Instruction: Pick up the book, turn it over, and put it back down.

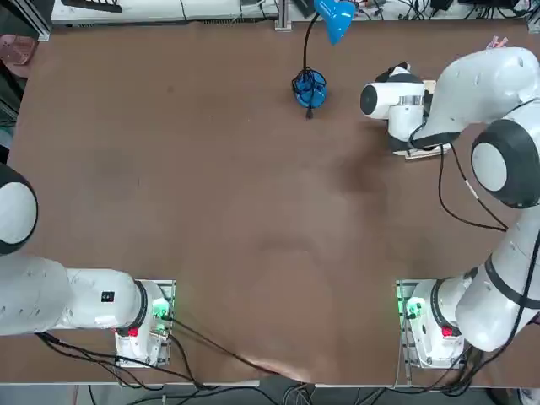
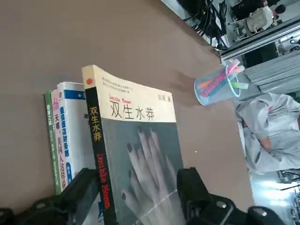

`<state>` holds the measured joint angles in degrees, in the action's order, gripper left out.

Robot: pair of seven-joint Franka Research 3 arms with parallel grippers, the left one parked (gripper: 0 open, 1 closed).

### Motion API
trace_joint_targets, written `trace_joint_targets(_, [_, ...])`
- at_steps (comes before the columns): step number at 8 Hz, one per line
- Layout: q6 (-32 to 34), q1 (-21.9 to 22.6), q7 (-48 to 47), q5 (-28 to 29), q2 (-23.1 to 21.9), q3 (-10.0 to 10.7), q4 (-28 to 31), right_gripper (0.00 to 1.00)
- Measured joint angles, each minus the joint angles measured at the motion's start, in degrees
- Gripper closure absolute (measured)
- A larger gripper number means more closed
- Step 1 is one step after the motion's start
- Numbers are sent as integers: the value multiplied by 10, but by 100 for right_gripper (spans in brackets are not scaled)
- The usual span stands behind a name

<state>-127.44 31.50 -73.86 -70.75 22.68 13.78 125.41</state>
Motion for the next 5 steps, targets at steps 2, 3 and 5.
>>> trace_joint_targets(2, [-21, -11, -4, 0, -9, 0, 5, 0])
trace_joint_targets(3, [-41, -20, -5, 0, -16, 0, 11, 0])
trace_joint_targets(5, [-85, -38, -19, 1, -31, 0, 21, 0])
